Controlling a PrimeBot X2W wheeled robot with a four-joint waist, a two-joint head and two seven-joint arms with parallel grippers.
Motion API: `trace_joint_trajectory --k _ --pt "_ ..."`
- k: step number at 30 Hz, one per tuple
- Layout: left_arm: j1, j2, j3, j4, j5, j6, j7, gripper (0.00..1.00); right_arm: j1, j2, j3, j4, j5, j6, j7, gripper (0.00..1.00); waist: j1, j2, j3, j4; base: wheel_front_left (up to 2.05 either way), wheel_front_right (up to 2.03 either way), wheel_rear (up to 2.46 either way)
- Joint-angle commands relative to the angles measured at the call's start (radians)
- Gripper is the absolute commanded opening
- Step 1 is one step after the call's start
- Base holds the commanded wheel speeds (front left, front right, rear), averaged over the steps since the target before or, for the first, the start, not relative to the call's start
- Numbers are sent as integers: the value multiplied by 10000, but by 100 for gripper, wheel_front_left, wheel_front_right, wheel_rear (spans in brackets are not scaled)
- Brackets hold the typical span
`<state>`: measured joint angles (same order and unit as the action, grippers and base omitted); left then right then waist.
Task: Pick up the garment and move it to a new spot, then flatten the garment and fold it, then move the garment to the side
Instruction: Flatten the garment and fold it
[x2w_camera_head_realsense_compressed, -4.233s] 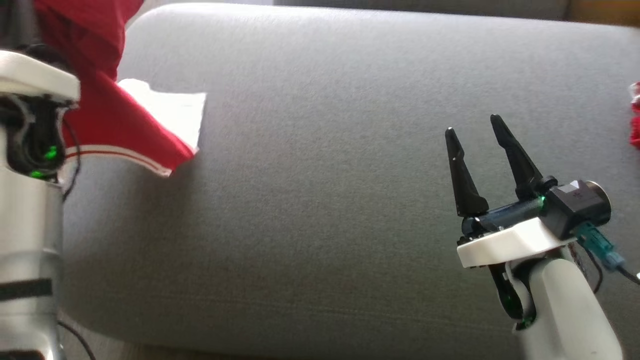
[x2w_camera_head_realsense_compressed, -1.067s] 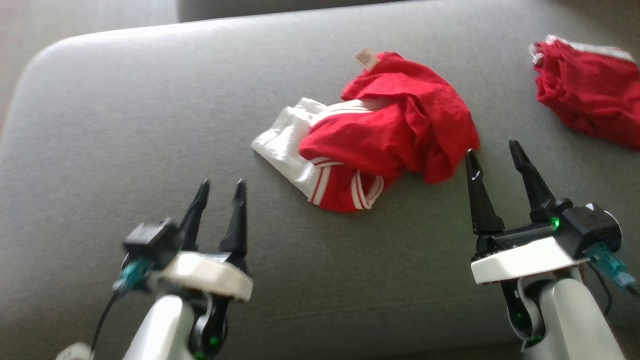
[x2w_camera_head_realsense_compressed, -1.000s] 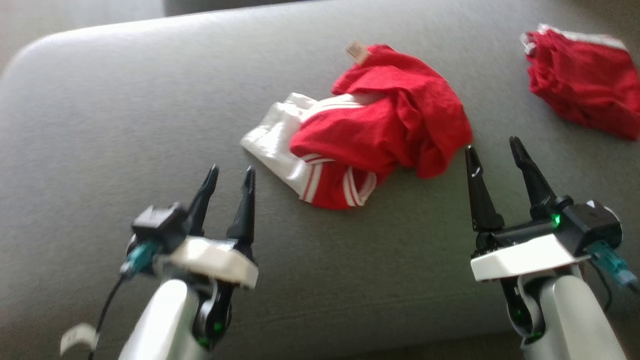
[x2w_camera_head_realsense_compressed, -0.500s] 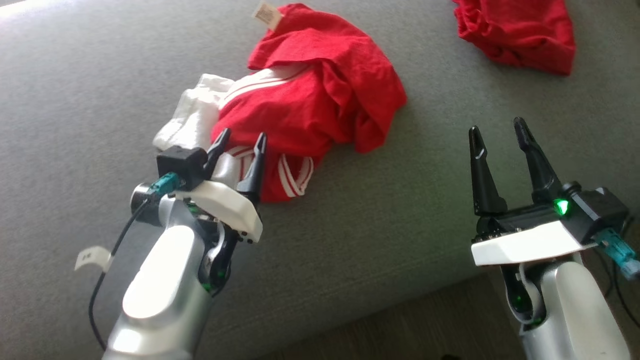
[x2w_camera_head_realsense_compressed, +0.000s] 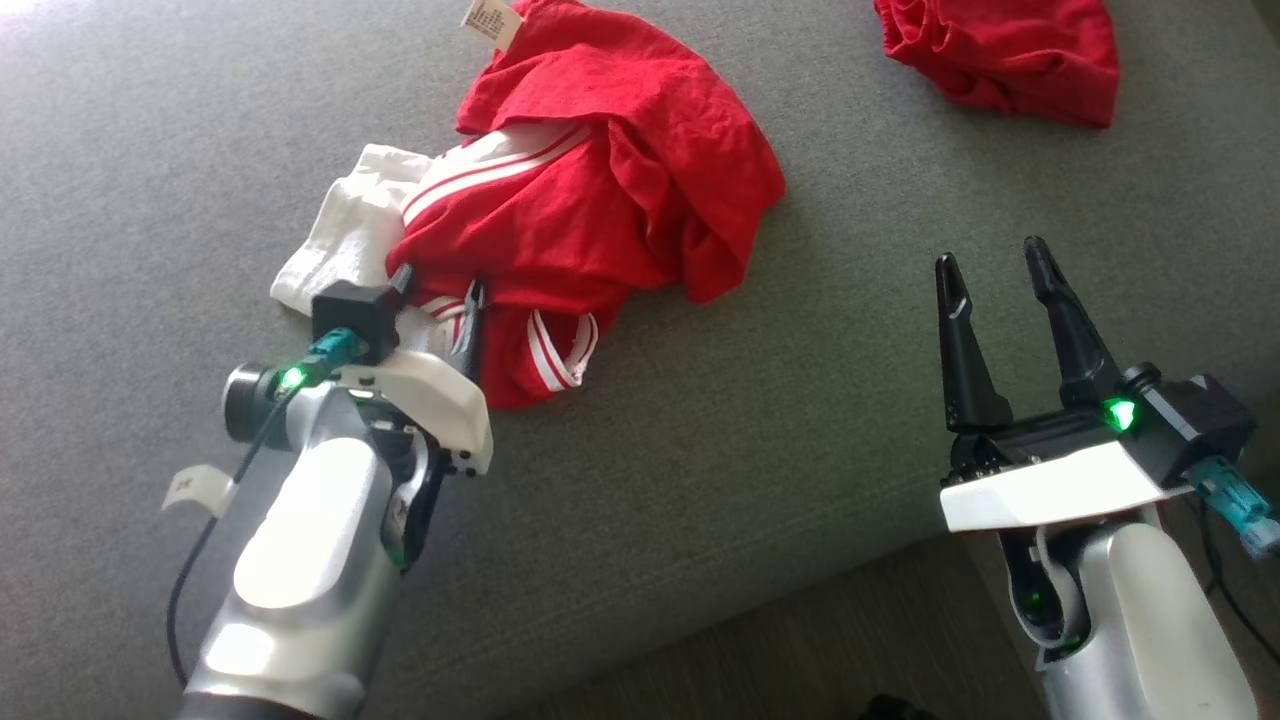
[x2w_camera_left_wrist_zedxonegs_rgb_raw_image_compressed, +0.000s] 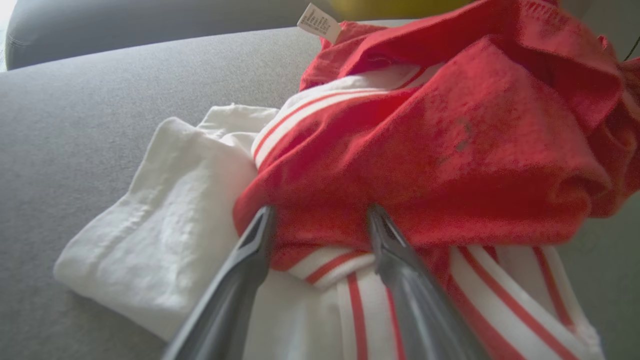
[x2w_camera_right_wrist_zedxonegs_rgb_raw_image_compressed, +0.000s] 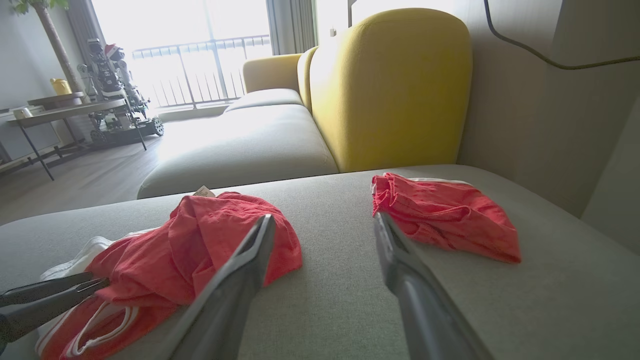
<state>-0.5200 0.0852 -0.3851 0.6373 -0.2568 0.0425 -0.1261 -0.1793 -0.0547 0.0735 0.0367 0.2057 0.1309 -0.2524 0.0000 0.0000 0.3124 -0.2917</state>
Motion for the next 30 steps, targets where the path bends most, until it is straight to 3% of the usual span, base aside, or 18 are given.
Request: trace_joint_trajectory --k 1,6,14,23,30 --pt "-411 142 101 -134 -2 -110 -33 0 -297 45 221 -318 64 -2 -91 100 0 0 -34 58 0 0 0" --pt "-451 109 69 -7 -130 -202 -212 0 -296 45 246 -280 33 -2 -92 100 0 0 -196 221 0 0 0" --pt "-425 233 408 -310 -341 30 -832 0 -230 45 319 -185 -22 -2 -92 100 0 0 -611 476 0 0 0" --pt "40 549 1075 -2122 -628 286 -1277 0 -33 45 188 -107 -184 -2 -93 100 0 0 -1367 1221 0 0 0" --pt "-146 1404 1327 -3639 -291 226 -1219 0 -126 45 410 -72 -224 -2 -93 100 0 0 -1653 1631 0 0 0"
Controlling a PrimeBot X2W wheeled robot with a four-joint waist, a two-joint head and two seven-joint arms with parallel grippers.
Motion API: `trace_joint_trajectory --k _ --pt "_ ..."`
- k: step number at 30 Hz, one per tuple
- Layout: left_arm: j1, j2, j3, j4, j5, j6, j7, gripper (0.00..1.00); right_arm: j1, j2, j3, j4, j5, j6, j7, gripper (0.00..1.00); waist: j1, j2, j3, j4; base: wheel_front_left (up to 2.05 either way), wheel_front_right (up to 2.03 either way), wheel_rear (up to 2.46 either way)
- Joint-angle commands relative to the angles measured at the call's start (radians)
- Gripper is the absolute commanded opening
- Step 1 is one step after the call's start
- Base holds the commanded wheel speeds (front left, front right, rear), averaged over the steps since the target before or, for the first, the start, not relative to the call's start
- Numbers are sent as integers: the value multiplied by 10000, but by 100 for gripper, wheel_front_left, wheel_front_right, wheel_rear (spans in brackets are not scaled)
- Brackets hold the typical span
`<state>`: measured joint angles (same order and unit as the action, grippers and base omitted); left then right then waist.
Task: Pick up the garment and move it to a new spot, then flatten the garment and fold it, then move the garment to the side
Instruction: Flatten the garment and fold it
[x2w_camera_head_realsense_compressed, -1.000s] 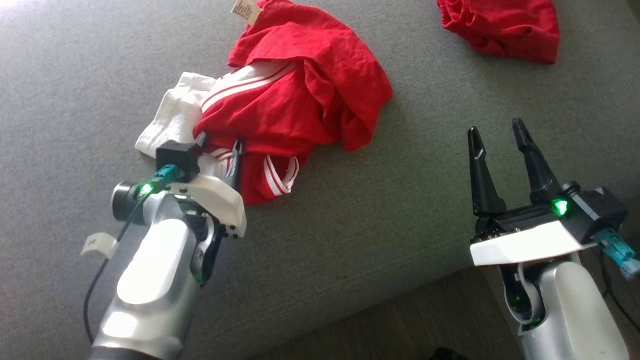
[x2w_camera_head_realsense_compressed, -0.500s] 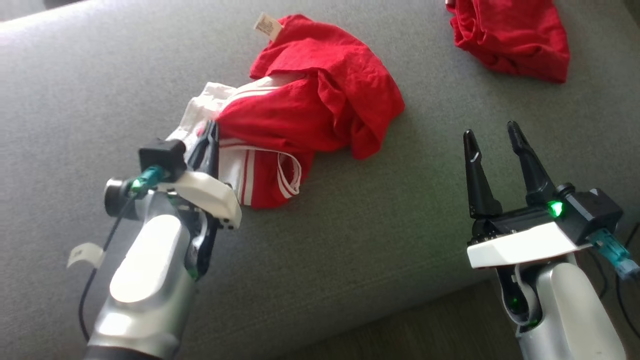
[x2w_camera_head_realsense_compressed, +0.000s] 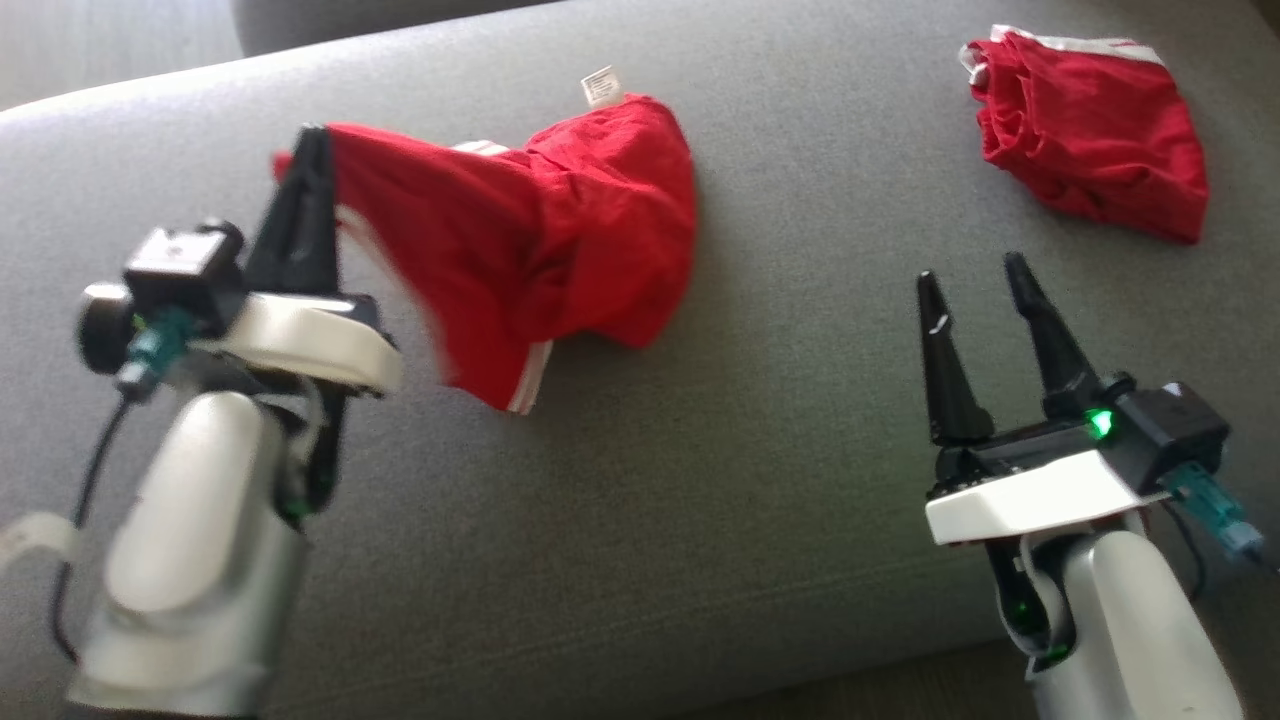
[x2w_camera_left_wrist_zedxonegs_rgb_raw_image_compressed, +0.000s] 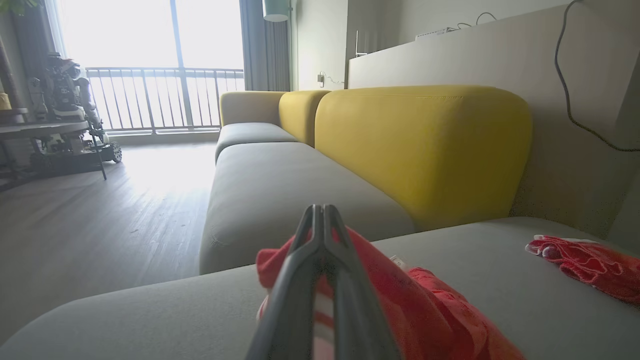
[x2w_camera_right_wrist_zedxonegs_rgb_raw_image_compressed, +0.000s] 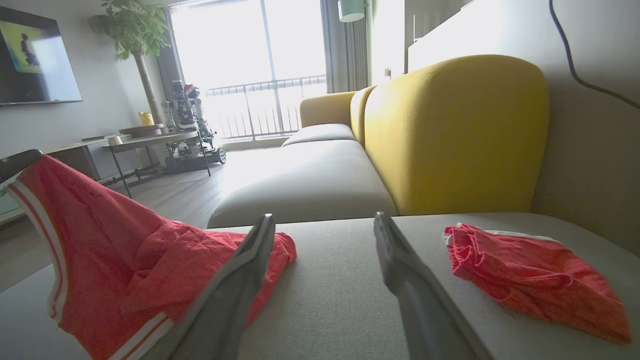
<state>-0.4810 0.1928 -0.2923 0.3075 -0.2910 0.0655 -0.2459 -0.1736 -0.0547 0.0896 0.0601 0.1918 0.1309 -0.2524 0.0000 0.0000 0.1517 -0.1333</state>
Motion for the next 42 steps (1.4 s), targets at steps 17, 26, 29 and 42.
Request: trace_joint_trajectory --k 17,26,29,42 --pt "-3748 2424 439 3568 909 -499 2008 83 -1045 45 934 -373 610 -2 -93 100 0 0 1132 -864 0 0 0" --pt "-4330 2116 594 4826 661 -422 503 100 -939 45 758 -251 418 -2 -93 100 0 0 772 -583 0 0 0" --pt "-4258 2005 623 4679 587 -435 207 100 -864 45 727 -241 337 -2 -93 100 0 0 554 -373 0 0 0" --pt "169 901 1197 -93 -142 -166 -155 100 -94 45 457 -131 -302 -2 -54 100 0 0 -922 1604 0 0 0"
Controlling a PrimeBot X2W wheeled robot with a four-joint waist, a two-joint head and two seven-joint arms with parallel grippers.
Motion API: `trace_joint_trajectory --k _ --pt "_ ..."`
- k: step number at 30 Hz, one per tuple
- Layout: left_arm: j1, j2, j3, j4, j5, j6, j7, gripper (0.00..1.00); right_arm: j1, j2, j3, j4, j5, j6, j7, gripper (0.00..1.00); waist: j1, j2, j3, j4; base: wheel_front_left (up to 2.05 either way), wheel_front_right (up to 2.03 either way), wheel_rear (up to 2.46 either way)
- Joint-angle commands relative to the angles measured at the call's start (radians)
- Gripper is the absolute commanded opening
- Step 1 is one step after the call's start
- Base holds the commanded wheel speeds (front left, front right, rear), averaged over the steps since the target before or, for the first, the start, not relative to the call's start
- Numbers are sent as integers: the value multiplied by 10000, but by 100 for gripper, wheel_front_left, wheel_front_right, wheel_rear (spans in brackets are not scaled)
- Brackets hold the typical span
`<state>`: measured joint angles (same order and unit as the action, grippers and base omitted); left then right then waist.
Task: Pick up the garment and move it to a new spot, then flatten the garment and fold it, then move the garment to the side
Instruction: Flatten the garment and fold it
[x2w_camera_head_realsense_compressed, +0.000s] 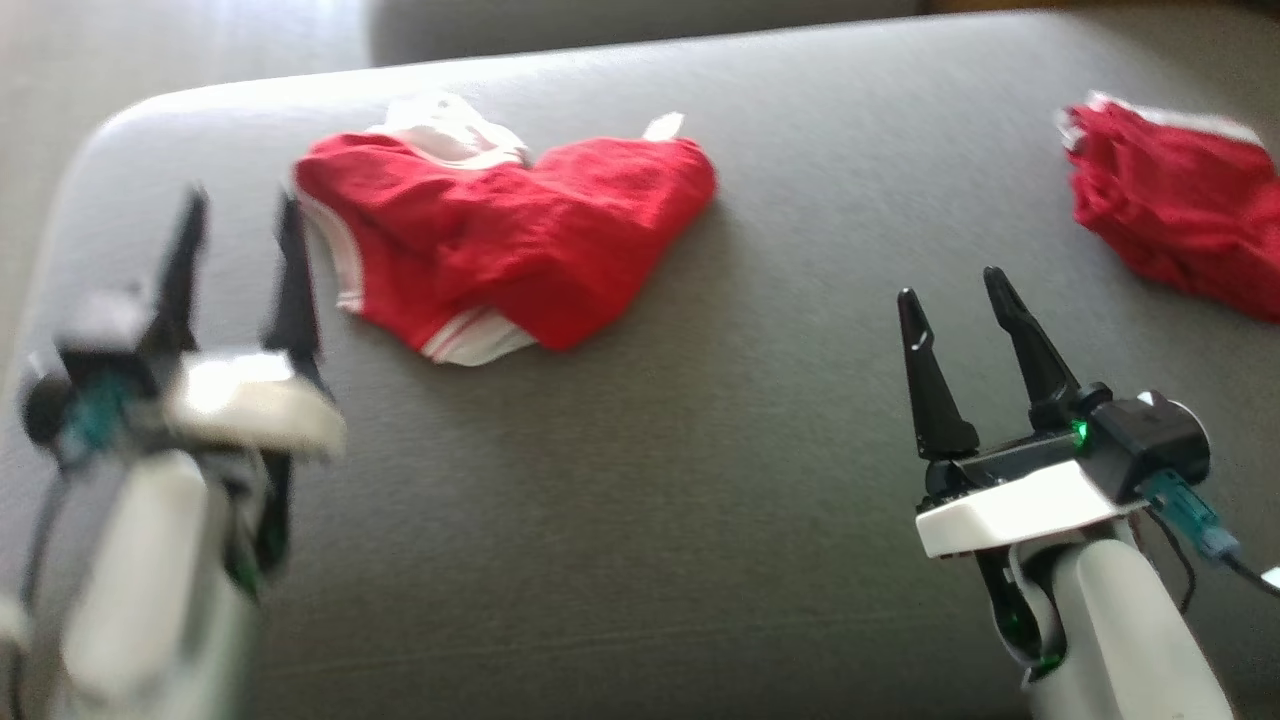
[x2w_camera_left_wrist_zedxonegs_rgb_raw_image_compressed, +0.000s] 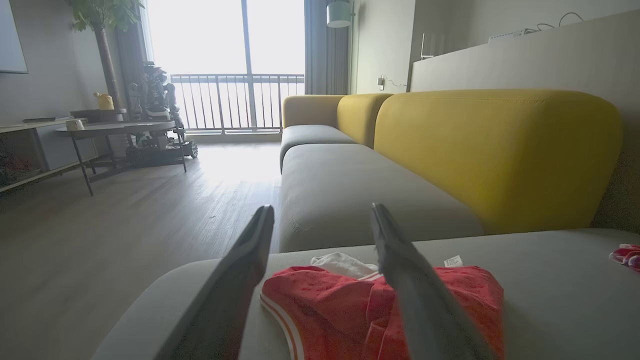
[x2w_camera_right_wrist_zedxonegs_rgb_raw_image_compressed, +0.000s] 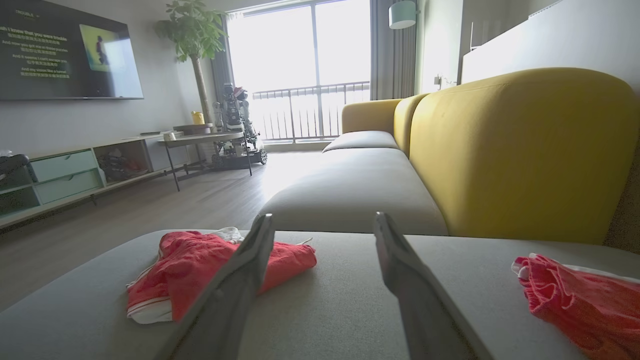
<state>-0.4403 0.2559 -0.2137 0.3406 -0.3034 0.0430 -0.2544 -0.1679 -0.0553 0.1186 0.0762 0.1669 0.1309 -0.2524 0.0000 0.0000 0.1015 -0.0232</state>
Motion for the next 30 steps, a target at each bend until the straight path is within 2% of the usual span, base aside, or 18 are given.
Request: trace_joint_trajectory --k 1,6,9,12,20,30 --pt "746 53 501 -1291 -25 214 -71 100 -27 51 94 -311 -132 -2 7 100 0 0 -549 776 0 0 0" --pt "2746 -699 572 -2599 -166 256 -72 100 358 51 -111 -382 -240 -2 157 100 0 0 -799 1352 0 0 0" --pt "3520 -1189 837 -2930 -342 179 -73 100 569 51 -208 -447 -269 -2 224 100 0 0 -912 1599 0 0 0" --pt "4028 -1439 1013 -3094 -122 47 -73 100 730 51 -240 -488 -260 -2 294 100 0 0 -986 1735 0 0 0" --pt "4411 -1855 1104 -3137 517 -432 -73 100 843 51 -200 -494 -200 -2 353 100 0 0 -950 1787 0 0 0" --pt "4449 -2023 1290 -3027 719 -658 -74 100 824 51 -160 -428 -118 -2 330 100 0 0 -883 1627 0 0 0"
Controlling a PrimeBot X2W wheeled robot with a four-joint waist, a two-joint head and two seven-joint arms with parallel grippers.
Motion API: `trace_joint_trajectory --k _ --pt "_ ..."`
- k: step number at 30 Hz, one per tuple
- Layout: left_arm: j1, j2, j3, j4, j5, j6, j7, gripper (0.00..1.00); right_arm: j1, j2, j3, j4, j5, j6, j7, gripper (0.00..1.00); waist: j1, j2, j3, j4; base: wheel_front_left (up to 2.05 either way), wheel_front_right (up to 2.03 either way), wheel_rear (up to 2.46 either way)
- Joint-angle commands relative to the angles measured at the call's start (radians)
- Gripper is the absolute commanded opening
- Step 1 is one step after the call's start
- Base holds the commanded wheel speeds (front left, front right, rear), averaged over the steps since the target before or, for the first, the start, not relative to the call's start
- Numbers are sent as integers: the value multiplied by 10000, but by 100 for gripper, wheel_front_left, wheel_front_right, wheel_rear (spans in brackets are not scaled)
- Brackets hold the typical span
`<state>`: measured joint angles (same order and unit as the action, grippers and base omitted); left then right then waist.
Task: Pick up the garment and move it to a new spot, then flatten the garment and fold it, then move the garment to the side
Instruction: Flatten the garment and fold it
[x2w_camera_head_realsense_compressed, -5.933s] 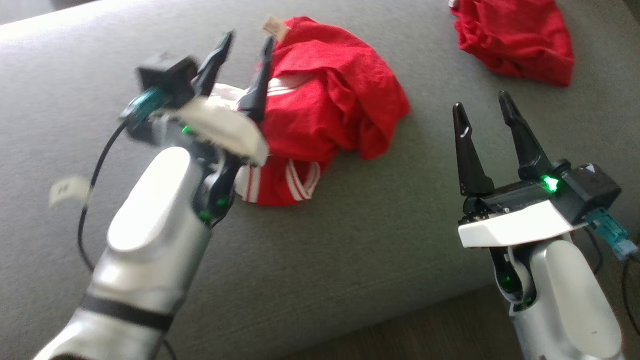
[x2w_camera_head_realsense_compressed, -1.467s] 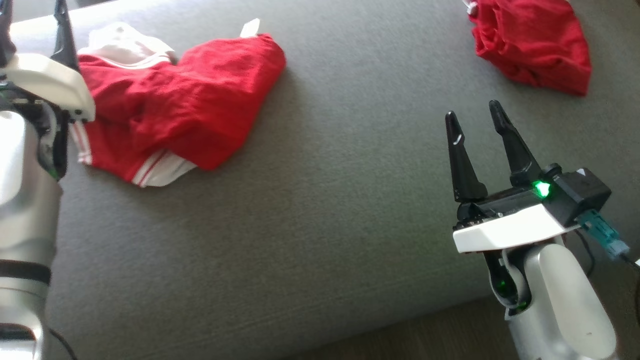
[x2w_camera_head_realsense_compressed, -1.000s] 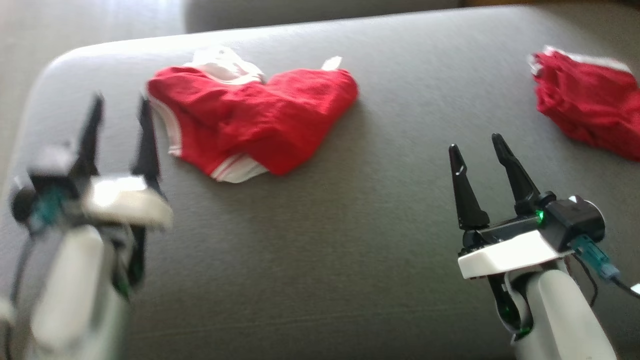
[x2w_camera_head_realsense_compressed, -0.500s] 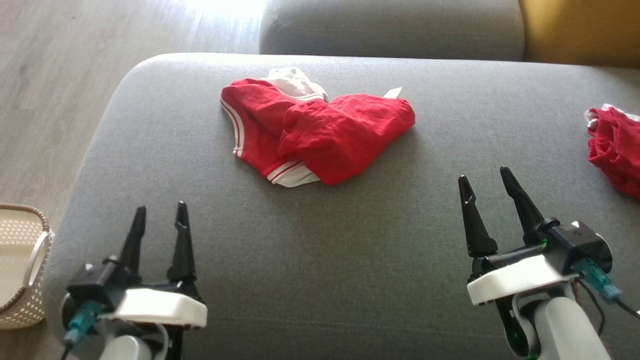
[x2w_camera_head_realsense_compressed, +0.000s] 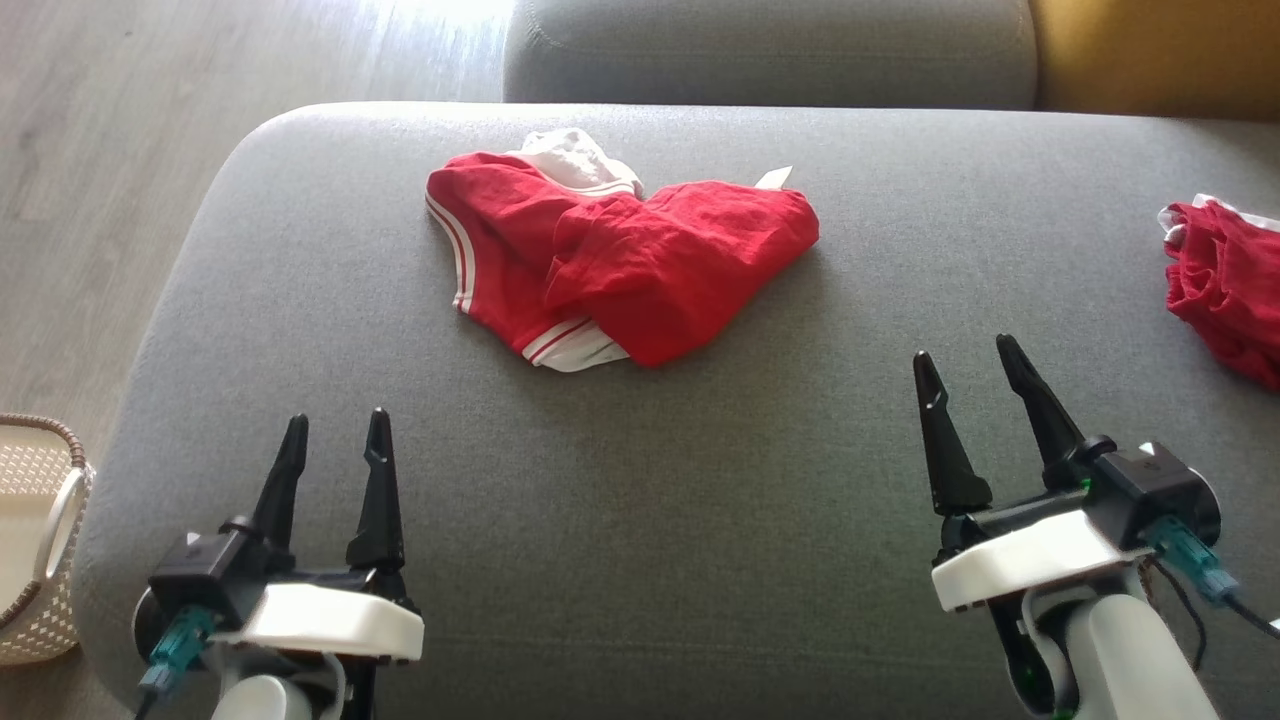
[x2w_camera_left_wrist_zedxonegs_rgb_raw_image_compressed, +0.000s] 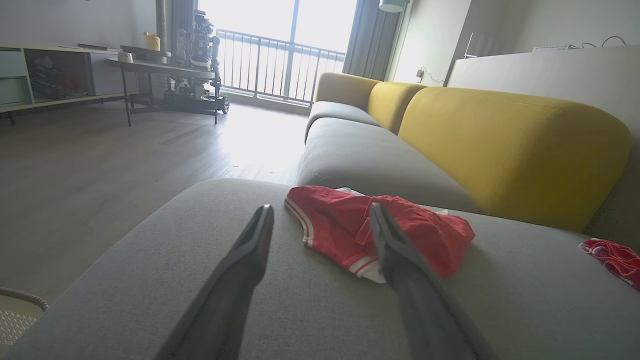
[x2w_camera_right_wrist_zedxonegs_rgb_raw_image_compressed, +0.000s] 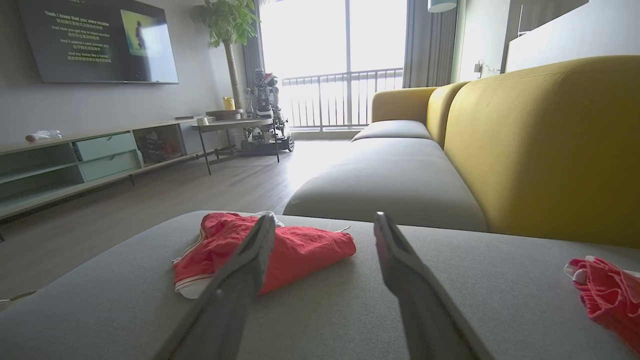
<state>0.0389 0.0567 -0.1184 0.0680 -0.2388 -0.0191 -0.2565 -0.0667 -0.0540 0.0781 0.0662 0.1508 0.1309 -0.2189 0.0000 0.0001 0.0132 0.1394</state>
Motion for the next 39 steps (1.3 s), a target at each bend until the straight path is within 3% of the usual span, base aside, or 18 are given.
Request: trace_joint_trajectory --k 1,7,15,30,39 --pt "-355 -38 347 -287 82 -57 -53 100 -187 38 235 -322 47 -2 -10 100 0 -1 0 10 0 0 0" --pt "-515 -58 168 -182 104 -159 -53 100 -541 38 712 -317 -167 -2 112 100 0 -1 158 381 0 0 0" --pt "-806 -62 -390 -63 -278 191 -53 100 -1848 38 1842 680 -639 -2 482 100 0 -1 789 1427 0 0 0" --pt "-1231 -64 -1448 -335 -1062 646 -53 100 -4984 -561 1839 4720 -2348 -2 630 100 0 -1 2015 3637 0 0 0" --pt "-1269 -64 -1786 -786 -1502 1139 -53 100 -6357 -696 1647 6708 -3307 -2 349 100 0 -1 2588 4024 0 0 0"
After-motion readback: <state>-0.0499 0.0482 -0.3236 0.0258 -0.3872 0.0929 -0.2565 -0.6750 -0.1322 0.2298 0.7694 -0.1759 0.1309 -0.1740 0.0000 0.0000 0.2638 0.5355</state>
